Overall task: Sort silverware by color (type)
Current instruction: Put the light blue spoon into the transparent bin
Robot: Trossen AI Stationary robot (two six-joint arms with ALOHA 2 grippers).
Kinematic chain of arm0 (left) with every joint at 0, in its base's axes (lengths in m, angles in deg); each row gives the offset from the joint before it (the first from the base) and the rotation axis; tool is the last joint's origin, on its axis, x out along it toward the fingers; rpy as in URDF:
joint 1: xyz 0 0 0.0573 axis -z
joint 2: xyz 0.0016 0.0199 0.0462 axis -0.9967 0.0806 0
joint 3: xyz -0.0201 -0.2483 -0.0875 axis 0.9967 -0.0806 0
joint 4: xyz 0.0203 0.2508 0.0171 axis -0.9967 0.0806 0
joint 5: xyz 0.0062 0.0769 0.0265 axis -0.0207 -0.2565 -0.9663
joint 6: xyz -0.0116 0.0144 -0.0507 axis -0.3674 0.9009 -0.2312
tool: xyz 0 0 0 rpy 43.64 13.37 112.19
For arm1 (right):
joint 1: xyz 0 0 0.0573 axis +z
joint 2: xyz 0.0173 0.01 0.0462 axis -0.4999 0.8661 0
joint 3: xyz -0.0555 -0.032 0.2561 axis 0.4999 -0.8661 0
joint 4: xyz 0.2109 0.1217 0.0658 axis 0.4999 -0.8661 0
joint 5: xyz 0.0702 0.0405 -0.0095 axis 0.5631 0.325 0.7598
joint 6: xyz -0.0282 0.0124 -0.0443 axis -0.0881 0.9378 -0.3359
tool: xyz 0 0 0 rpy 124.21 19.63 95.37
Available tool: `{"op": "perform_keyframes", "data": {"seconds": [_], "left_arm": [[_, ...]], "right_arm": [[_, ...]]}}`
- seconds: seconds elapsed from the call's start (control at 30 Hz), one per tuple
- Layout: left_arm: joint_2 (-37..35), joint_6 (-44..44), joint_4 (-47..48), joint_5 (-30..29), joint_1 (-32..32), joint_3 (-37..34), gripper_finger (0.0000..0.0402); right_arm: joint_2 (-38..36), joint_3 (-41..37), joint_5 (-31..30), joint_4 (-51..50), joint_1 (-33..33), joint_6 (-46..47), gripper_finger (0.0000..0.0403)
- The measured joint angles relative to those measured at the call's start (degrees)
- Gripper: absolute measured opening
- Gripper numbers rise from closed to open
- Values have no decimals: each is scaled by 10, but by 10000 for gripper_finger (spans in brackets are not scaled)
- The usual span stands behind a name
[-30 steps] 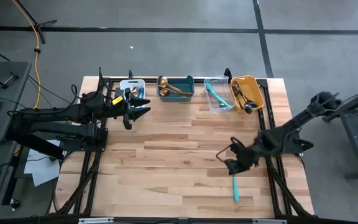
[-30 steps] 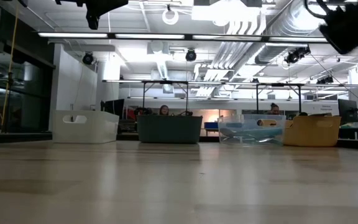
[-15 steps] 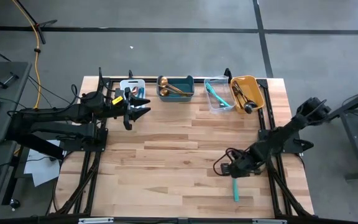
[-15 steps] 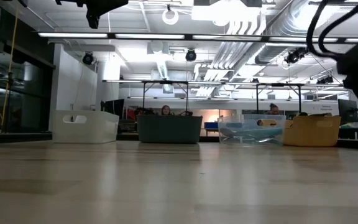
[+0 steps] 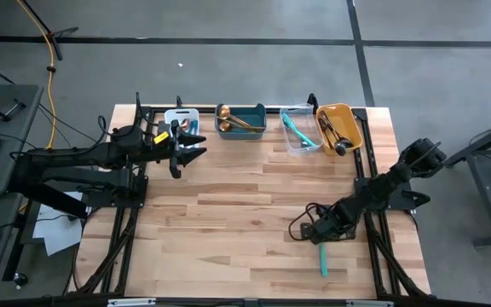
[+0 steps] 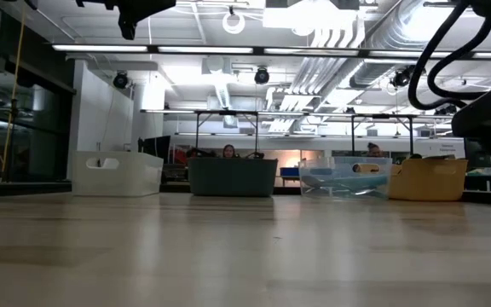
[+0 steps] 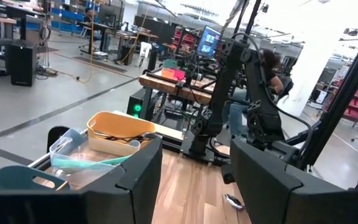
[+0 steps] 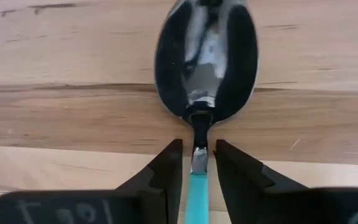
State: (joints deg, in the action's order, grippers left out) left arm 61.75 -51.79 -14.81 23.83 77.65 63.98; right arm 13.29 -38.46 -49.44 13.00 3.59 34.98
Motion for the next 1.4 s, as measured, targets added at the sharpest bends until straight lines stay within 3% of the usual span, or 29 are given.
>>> {"op": "perform_keyframes", "data": {"seconds": [0.27,0.43,0.6,0.7,0.83,1.03,1.3,1.4], "left_arm": [[0,0,3,0,0,0,181],[0,0,12,0,0,0,181],[0,0,12,0,0,0,181],[0,0,9,0,0,0,181],[0,0,9,0,0,0,181],[0,-1,8,0,0,0,181],[0,-1,4,0,0,0,181],[0,-1,4,0,0,0,181]], "right_arm": [[1,0,0,-6,0,-32,16],[-12,-4,4,-2,0,-66,18],[-95,-9,-23,-34,0,-151,11],[-151,-6,-53,-25,-13,-248,10],[-180,-5,-56,74,-55,-420,1],[-151,-5,-62,202,-170,-636,3],[-104,-5,-85,556,-326,-884,2],[-104,17,-63,614,-356,-948,2]]}}
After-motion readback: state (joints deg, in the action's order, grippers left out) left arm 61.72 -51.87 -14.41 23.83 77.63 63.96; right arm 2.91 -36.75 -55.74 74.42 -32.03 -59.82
